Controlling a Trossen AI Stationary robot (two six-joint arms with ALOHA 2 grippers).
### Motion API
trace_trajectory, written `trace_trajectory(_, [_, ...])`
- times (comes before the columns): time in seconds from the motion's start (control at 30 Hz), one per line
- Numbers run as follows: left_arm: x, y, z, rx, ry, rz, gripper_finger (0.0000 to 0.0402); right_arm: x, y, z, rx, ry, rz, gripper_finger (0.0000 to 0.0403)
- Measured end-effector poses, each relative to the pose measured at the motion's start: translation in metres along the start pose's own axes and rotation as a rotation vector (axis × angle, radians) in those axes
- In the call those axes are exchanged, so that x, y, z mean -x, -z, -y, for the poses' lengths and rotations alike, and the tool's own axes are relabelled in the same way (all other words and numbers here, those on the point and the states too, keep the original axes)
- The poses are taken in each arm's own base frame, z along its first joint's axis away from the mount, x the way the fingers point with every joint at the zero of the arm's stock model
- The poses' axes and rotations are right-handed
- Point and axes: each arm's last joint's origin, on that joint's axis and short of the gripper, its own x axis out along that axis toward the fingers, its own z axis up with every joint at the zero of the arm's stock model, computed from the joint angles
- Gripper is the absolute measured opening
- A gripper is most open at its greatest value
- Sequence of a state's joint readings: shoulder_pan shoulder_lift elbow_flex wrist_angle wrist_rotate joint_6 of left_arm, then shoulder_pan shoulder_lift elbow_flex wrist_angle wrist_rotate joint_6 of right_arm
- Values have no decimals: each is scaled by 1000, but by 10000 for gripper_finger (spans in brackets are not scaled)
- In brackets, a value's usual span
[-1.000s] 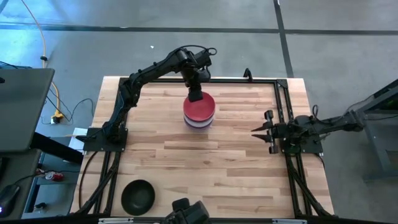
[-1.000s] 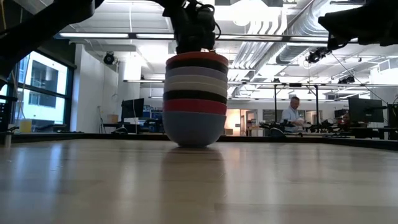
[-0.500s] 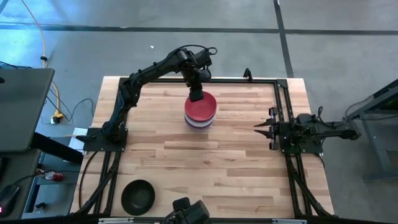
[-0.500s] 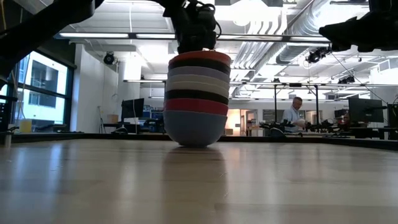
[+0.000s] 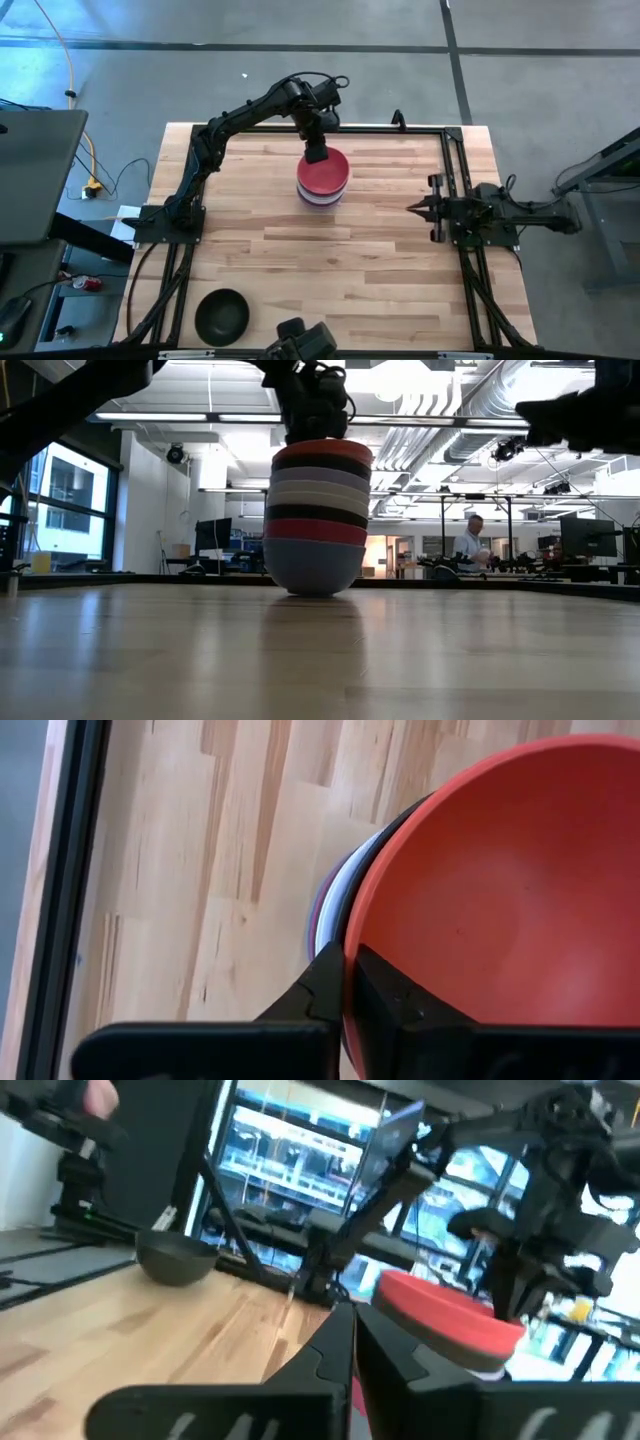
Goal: Nest bowls inside each other
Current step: Stack the orange bowl on top of the top black bowl
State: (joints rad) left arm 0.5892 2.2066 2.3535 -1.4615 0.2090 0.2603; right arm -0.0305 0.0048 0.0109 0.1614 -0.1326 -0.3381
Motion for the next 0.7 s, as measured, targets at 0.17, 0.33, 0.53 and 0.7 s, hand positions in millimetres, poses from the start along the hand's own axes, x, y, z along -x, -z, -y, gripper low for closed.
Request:
trace_trajectory(0.17, [0, 5, 1, 26, -17, -53, 21, 0, 2, 2, -32, 22, -21, 5])
trace_trajectory(0.33, [0, 6, 0, 33, -40, -70, 29, 0, 2, 3, -20, 36, -21, 5])
trace_trajectory(0.53, [0, 4, 0, 30, -10, -43, 32, 0, 4, 3, -38, 34, -34, 5])
trace_trajectory(0.7, [4, 2, 3, 0, 22, -6, 70, 0, 5, 3, -46, 30, -49, 5])
